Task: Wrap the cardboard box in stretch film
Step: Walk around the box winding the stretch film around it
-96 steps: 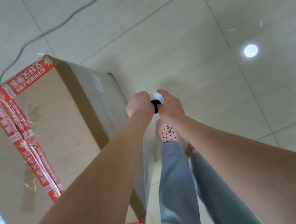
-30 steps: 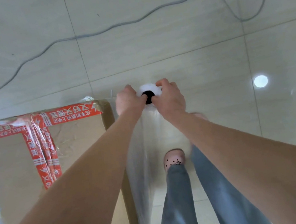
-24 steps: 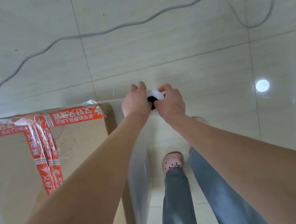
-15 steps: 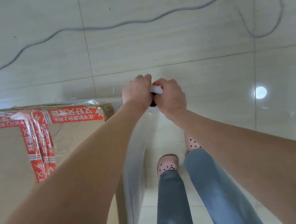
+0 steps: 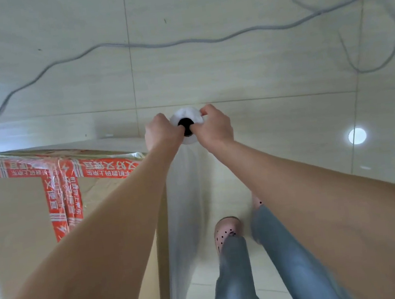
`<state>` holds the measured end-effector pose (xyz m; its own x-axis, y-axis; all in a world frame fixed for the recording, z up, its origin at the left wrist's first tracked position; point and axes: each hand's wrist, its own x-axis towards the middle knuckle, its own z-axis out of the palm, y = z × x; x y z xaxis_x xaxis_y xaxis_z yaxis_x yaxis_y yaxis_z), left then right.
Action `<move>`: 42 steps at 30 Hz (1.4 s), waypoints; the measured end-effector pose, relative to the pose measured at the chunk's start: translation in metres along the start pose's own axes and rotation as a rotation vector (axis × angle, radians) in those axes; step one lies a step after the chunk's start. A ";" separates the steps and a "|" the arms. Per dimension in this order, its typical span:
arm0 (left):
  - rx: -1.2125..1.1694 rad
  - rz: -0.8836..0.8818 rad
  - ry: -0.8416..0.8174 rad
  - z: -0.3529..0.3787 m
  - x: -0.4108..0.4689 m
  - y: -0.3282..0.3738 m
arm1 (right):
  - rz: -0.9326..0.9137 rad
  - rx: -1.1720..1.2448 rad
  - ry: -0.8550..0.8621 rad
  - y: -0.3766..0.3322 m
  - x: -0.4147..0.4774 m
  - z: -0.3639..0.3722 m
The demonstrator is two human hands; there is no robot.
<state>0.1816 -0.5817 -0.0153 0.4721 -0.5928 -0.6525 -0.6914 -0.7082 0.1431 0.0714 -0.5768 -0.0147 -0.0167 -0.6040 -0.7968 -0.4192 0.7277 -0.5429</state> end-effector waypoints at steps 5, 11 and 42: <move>0.067 0.024 -0.025 -0.004 0.003 0.008 | 0.026 0.006 0.027 -0.007 0.003 0.000; 0.319 0.136 -0.072 -0.011 0.006 0.024 | 0.052 -0.047 0.026 -0.019 0.009 -0.007; -0.278 -0.143 -0.124 -0.077 0.088 0.009 | -0.092 -0.349 0.085 -0.117 0.066 0.035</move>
<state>0.2589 -0.6691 -0.0144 0.4714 -0.4405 -0.7640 -0.4392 -0.8685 0.2298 0.1509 -0.6898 -0.0129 -0.0338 -0.6970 -0.7163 -0.7065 0.5236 -0.4762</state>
